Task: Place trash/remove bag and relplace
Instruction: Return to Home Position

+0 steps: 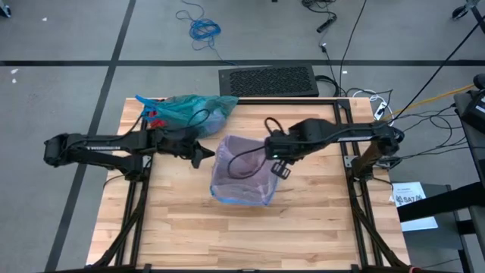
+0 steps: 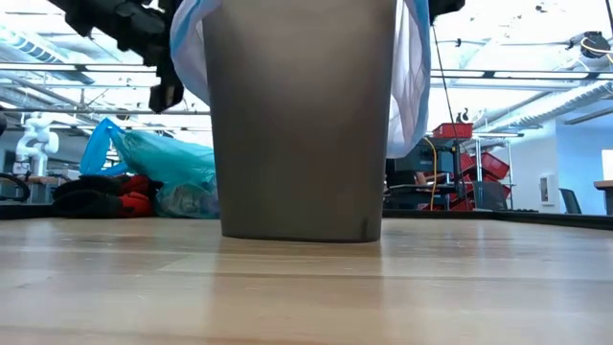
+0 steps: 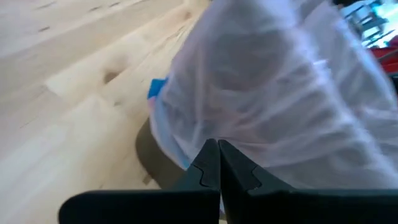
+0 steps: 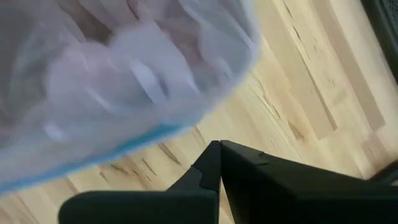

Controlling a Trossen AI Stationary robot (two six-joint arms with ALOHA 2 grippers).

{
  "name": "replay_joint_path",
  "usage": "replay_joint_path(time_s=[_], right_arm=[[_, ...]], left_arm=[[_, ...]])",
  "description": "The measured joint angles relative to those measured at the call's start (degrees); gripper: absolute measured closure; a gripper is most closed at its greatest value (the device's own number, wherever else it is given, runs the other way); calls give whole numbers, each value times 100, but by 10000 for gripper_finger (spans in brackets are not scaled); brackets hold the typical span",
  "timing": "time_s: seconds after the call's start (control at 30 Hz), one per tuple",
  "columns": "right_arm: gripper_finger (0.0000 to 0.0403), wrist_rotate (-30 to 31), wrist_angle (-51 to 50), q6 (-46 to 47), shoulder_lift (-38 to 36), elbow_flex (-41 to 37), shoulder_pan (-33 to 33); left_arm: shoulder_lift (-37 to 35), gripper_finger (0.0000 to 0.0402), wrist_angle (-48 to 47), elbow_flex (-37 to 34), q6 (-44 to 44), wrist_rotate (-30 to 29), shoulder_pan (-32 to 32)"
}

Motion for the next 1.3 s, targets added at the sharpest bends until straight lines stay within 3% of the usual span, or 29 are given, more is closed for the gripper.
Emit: replay_joint_path(time_s=[0.13, 0.2, 0.3, 0.43, 0.53, 0.77, 1.03, 1.3], right_arm=[[403, 15, 235, -1, -693, -774, 11], [403, 91, 816, -62, -1293, -1367, 98], [403, 109, 2705, -750, -2432, -2490, 338], [403, 76, 5357, -1544, -3870, -4353, 439], [403, 119, 6726, -1674, -4687, -5843, 138], [403, -335, 9196, -1592, -5968, -8493, -462], [403, -376, 9682, -2013, -7285, -9717, -769], [403, -360, 9982, -2139, -8638, -10814, -935]], left_arm=[[-509, 402, -70, 0, -79, -7, -3], [-830, 402, -83, 0, 1, -22, -1], [-1304, 402, 35, 0, 430, -202, -1], [-1653, 402, 613, 0, 1605, -937, 1], [-1684, 402, 1074, 6, 2327, -1189, 6], [-1875, 402, 427, -481, 2706, -1275, -54], [-2642, 402, 1812, -2206, 2474, -1844, -296], [-2875, 402, 1962, -2950, 2843, -2345, -295]])
